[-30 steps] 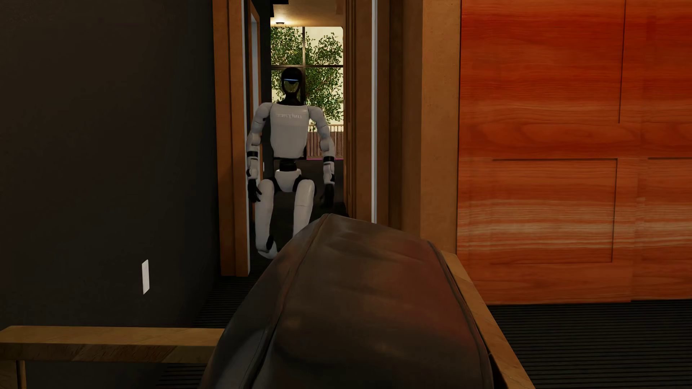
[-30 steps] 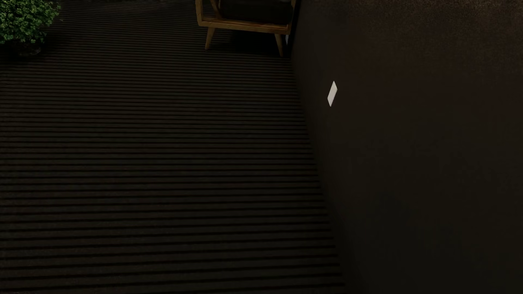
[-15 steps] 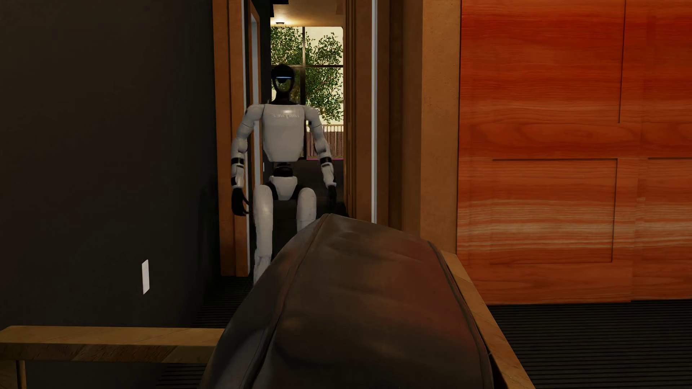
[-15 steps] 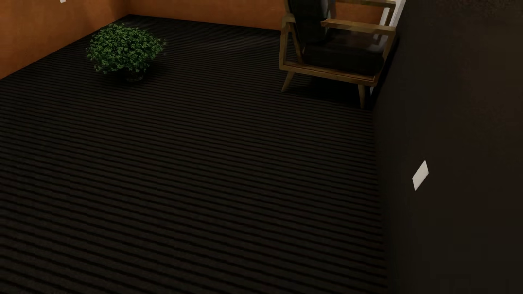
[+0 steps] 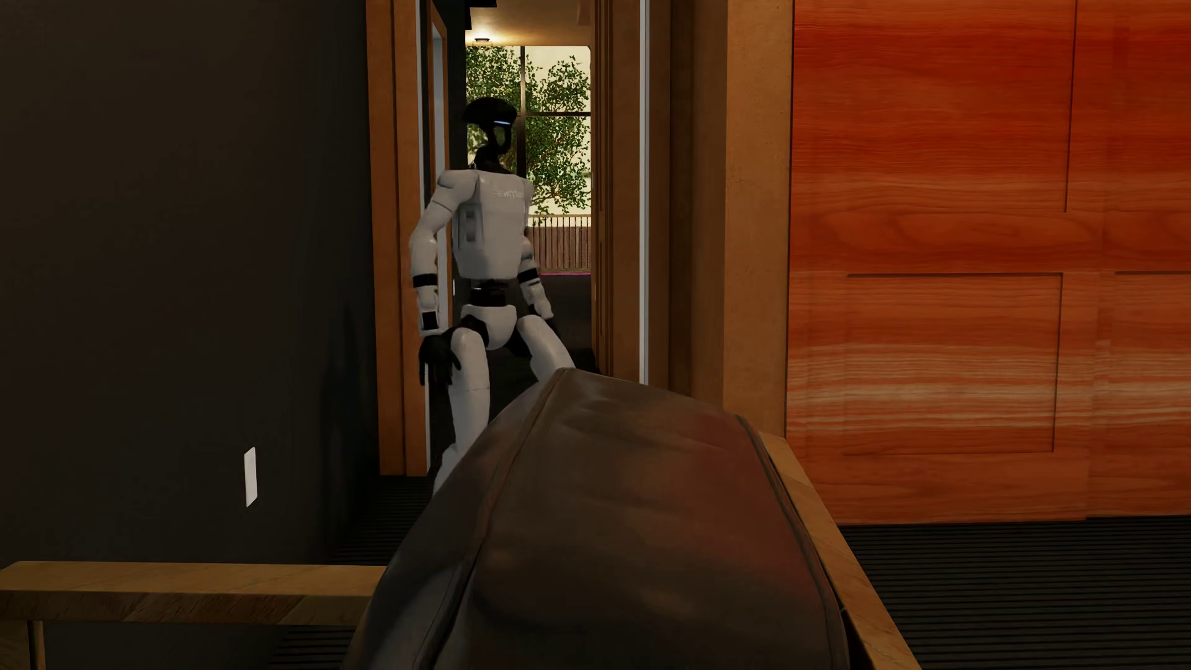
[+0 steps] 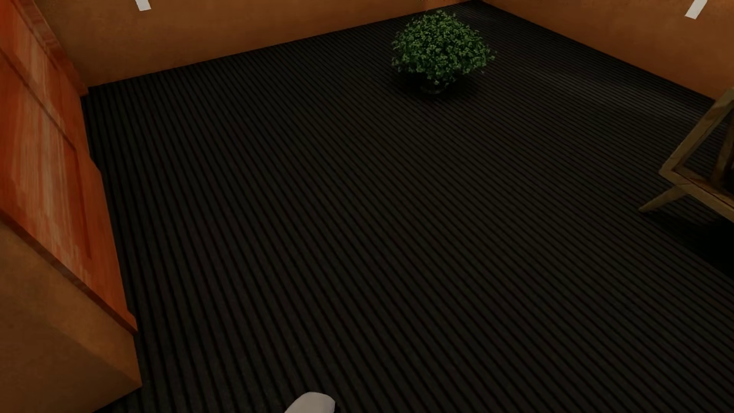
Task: Avoid the corner
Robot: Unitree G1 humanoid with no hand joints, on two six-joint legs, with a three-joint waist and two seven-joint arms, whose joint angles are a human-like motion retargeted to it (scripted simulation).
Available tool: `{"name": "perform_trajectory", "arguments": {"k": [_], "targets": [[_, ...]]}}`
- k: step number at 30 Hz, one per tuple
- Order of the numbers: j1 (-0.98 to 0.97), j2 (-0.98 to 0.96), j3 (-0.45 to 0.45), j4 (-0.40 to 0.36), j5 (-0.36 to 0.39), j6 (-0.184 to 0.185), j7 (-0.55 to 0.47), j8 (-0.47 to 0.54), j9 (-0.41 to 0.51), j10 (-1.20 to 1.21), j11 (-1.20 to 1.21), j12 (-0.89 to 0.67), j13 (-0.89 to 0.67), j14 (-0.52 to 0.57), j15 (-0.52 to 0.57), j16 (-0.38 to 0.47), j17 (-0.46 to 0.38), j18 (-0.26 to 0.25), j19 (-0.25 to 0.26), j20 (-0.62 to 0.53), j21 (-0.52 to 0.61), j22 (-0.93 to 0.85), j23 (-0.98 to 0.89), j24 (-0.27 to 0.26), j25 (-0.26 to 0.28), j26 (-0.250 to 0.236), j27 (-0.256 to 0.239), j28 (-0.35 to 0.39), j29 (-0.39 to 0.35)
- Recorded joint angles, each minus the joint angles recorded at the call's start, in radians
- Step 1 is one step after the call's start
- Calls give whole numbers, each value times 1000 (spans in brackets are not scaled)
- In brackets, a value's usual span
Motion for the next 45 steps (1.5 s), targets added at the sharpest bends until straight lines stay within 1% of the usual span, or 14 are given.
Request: {"name": "perform_trajectory", "arguments": {"k": [2, 8, 10, 12, 15, 17, 21, 25, 31, 35, 37, 39, 42, 45], "targets": [[-22, 46, 7, 8, -2, -21, 0, 0, 4, -123, -1, -11, -16, 28, -38, -5, -28, 0, 0, -3, -43, -25, 2, 0, 0, 0, 0, 0, 0], [67, 165, 6, 23, 34, -52, 0, 0, -8, -984, 1, -35, -85, 180, -177, 14, -48, 0, 0, -25, -118, 33, -15, 0, 0, 0, 0, 0, 0], [95, 185, 15, 30, 31, -62, 0, 0, -24, -1068, 9, -38, -95, 181, -176, 21, -33, 0, 0, -37, -132, 96, -43, 0, 0, 0, 0, 0, 0], [117, 222, 4, 13, 6, -88, 0, 0, -24, -1024, 19, -40, -86, 255, -88, 30, 4, 0, 0, -67, -153, 169, -86, 0, 0, 0, 0, 0, 0], [181, 190, -34, -47, -39, -126, 0, 0, -34, -991, 146, -50, -36, 232, 367, 47, 76, 0, 0, -85, -145, 216, -145, 0, 0, 0, 0, 0, 0], [258, 80, -45, -60, -69, -114, 0, 0, -51, -1010, 355, -49, -13, 187, 538, 56, 80, 0, 0, -60, -91, 152, -205, 0, 0, 0, 0, 0, 0], [412, -123, -97, -84, -82, -72, 0, 0, -7, -1016, 672, -92, -43, 109, 351, 70, 56, 0, 0, -16, -89, -10, -223, 0, 0, 0, 0, 0, 0], [530, -291, -227, -89, -25, -20, 0, 0, 20, -1031, 522, -153, -62, 59, 502, 81, 18, 0, 0, -2, -98, -47, -227, 0, 0, 0, 0, 0, 0], [690, -390, -339, -80, -21, 13, 0, 0, 33, -1028, 75, -152, -12, -75, 258, 79, 18, 0, 0, -23, -107, -27, -149, 0, 0, 0, 0, 0, 0], [761, -407, -360, -78, -45, 7, 0, 0, -2, -1011, -67, -95, 56, -178, 65, 55, 48, 0, 0, -76, -88, 42, -71, 0, 0, 0, 0, 0, 0], [818, -413, -373, -57, -36, 1, 0, 0, -28, -1025, -56, -46, 93, -223, 147, 46, 68, 0, 0, -104, -72, 90, -46, 0, 0, 0, 0, 0, 0], [865, -475, -366, -23, -18, 1, 0, 0, -63, -1044, 29, 1, 119, -227, 385, 34, 84, 0, 0, -120, -58, 136, -34, 0, 0, 0, 0, 0, 0], [914, -521, -348, 35, 27, 26, 0, 0, -57, -1023, 206, 56, 105, -14, 406, -1, 88, 0, 0, -90, -67, 187, -36, 0, 0, 0, 0, 0, 0], [774, -461, -355, 78, 41, 21, 0, 0, -75, -843, 191, 31, 70, 423, 335, 2, 77, 0, 0, -107, -123, 192, -97, 0, 0, 0, 0, 0, 0]]}}
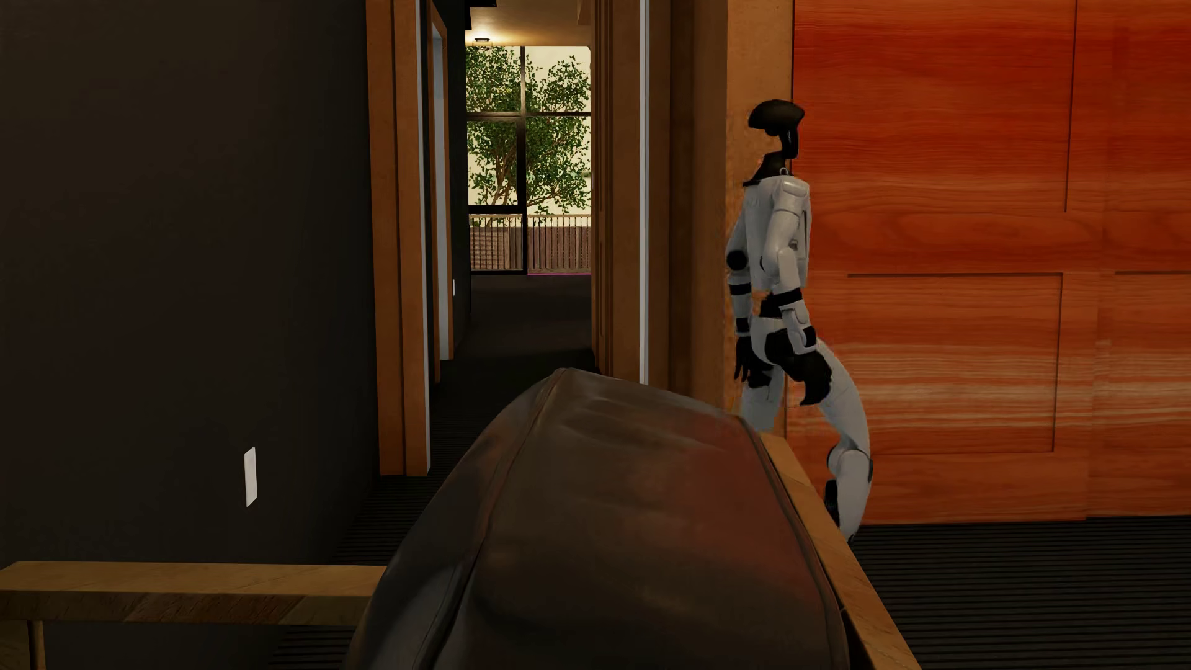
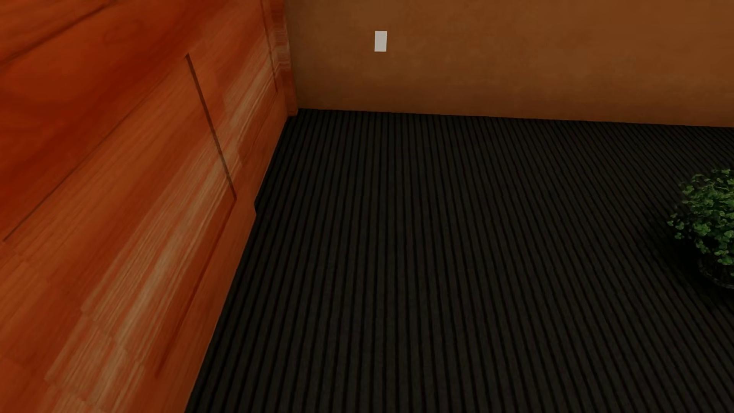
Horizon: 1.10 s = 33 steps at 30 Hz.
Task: Avoid the corner
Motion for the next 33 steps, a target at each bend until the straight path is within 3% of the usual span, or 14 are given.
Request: {"name": "perform_trajectory", "arguments": {"k": [2, 3, 6, 8, 11, 14, 16, 19, 22, 26, 33], "targets": [[-125, 64, 33, 8, 25, -7, 0, 0, 15, 191, -35, -47, -39, 138, -33, 10, -30, 0, 0, 64, -35, -47, -49, 0, 0, 0, 0, 0, 0], [-190, 100, 49, 0, 31, -15, 0, 0, 31, 294, -57, -74, -68, 90, -51, 18, -52, 0, 0, 103, -45, -86, -65, 0, 0, 0, 0, 0, 0], [-337, 188, 142, -38, 41, -50, 0, 0, 92, 470, -99, -171, -175, -328, -95, 50, -118, 0, 0, 192, -84, -200, -72, 0, 0, 0, 0, 0, 0], [-408, 227, 194, -59, 31, -78, 0, 0, 118, 388, -123, -220, -239, -424, -121, 72, -148, 0, 0, 215, -122, -258, -59, 0, 0, 0, 0, 0, 0], [-457, 278, 215, -103, 15, -101, 0, 0, 128, 109, -164, -244, -298, -377, -157, 91, -170, 0, 0, 209, -163, -303, -79, 0, 0, 0, 0, 0, 0], [-422, 308, 243, -127, 17, -96, 0, 0, 106, -102, -182, -225, -303, -308, -193, 83, -171, 0, 0, 179, -154, -270, -138, 0, 0, 0, 0, 0, 0], [-380, 303, 247, -111, 27, -74, 0, 0, 71, -152, -176, -186, -294, -291, -217, 59, -161, 0, 0, 184, -131, -211, -156, 0, 0, 0, 0, 0, 0], [-297, 319, 176, -85, 51, -14, 0, 0, 34, -239, -180, -138, -259, -367, -254, 21, -144, 0, 0, 146, -107, -77, -135, 0, 0, 0, 0, 0, 0], [-273, 369, 86, -81, 45, 7, 0, 0, 7, -265, -211, -120, -191, -341, -299, 5, -97, 0, 0, 61, -88, 41, -6, 0, 0, 0, 0, 0, 0], [-277, 415, 89, -83, 42, 12, 0, 0, -2, -252, -229, -125, -105, -352, -357, 5, -12, 0, 0, 85, 20, -7, 193, 0, 0, 0, 0, 0, 0], [-277, 433, 96, -78, 45, 22, 0, 0, -15, -256, -235, -142, -67, -367, -399, -3, 44, 0, 0, 43, 78, -95, 152, 0, 0, 0, 0, 0, 0]]}}
